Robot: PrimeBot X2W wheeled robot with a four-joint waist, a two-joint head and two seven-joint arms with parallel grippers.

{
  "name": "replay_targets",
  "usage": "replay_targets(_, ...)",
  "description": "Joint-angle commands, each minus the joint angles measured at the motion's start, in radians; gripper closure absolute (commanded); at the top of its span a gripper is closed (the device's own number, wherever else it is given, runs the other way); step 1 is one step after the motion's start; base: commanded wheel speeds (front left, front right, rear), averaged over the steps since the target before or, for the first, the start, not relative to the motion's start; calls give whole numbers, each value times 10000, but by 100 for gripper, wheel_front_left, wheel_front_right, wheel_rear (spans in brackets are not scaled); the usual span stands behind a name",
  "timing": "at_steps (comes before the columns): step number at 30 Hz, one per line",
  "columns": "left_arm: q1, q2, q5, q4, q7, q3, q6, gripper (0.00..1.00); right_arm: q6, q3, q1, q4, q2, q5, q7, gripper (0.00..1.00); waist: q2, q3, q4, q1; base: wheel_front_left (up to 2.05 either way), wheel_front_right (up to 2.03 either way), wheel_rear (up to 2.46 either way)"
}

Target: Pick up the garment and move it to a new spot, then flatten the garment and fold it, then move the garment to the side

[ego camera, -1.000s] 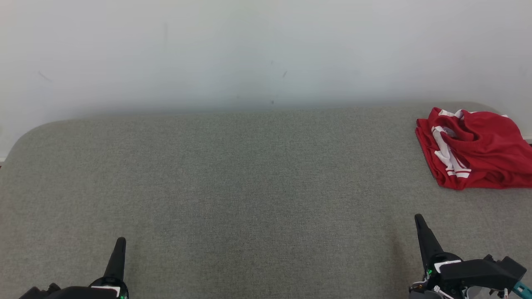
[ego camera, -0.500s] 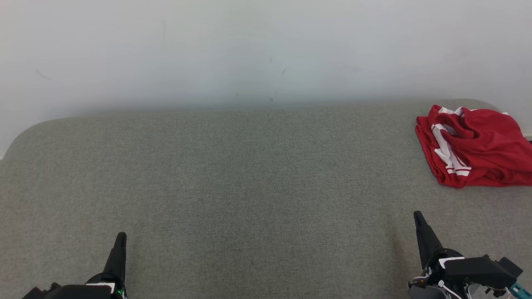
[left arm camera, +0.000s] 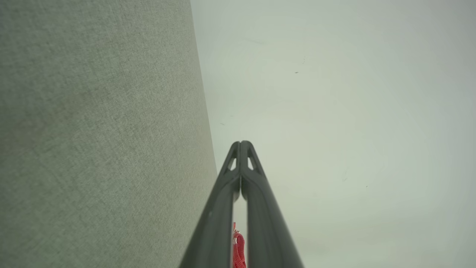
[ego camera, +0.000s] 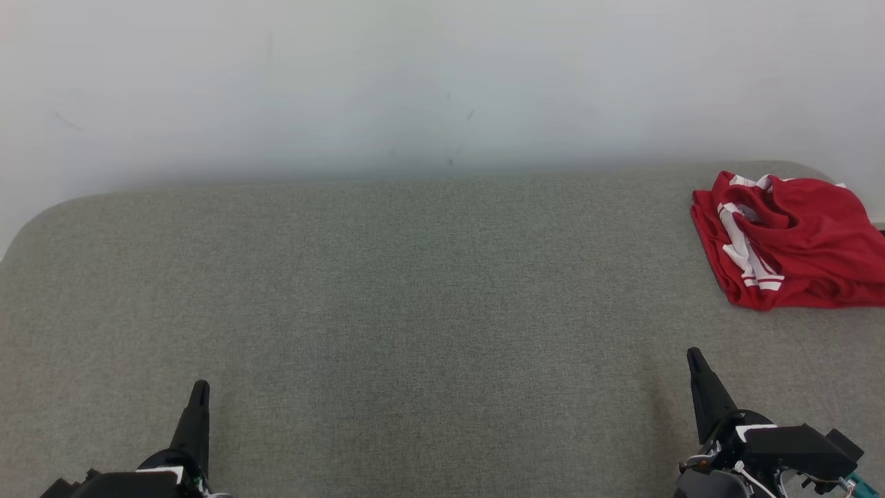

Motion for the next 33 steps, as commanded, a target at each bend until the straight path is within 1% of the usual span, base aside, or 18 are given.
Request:
replay_targets(1, -99, -32, -48, 23, 24, 30, -22, 100, 7, -10, -66, 6, 42, 12, 14, 100, -1, -1, 0, 0, 0, 0, 0)
replay_targets(33, -104, -63, 20, 21, 70, 81, -22, 100, 7, -7, -64, 4, 40, 16, 11, 100, -1, -1, 0, 0, 0, 0, 0)
